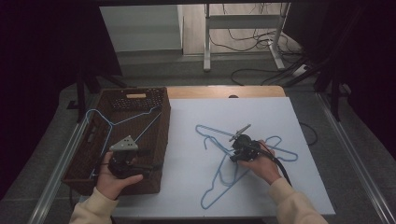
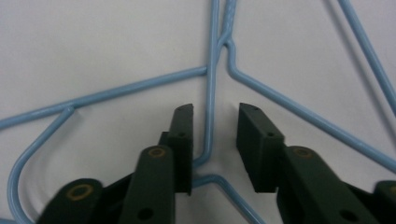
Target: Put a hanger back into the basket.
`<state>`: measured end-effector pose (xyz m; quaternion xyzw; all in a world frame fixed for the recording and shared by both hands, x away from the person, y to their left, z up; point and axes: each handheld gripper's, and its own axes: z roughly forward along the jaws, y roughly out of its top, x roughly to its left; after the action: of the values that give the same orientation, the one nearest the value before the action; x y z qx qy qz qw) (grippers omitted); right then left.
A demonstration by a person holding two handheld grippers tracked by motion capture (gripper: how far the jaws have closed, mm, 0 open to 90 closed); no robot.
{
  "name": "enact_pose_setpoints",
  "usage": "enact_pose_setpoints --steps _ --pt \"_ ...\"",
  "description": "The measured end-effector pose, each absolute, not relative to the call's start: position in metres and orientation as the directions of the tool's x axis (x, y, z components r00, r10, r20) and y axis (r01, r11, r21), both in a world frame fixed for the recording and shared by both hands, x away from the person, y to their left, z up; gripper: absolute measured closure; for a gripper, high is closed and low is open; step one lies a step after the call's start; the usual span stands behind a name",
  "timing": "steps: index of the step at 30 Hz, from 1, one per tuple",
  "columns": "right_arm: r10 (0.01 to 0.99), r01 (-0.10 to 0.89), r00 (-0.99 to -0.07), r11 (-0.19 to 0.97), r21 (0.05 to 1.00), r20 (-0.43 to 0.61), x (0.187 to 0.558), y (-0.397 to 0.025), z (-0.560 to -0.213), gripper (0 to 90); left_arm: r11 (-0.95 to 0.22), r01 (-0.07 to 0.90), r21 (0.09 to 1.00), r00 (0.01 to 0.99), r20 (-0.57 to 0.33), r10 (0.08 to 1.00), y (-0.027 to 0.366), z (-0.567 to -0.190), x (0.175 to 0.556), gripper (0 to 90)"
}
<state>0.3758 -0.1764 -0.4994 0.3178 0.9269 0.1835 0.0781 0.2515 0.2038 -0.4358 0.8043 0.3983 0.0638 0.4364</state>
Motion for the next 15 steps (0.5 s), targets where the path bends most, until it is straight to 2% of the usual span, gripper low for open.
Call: enact_pose_setpoints --steps 4,10,15 --pt "0.605 0.556 -0.796 0.744 0.371 -0.022 0.375 -0.172 -0.499 85.3 -0.303 0.584 0.753 0.675 -0.244 0.696 0.203 -0.436 0.251 23.4" --pt "0.611 0.567 -0.792 0.74 0.362 -0.009 0.377 -0.174 -0.497 87.0 -0.3 0.581 0.757 0.675 -0.242 0.697 0.204 -0.435 0.25 23.5" --pt "0.606 0.566 -0.795 0.72 0.402 0.036 0.376 -0.183 -0.482 87.2 -0.298 0.569 0.767 0.677 -0.231 0.698 0.203 -0.432 0.249 23.9"
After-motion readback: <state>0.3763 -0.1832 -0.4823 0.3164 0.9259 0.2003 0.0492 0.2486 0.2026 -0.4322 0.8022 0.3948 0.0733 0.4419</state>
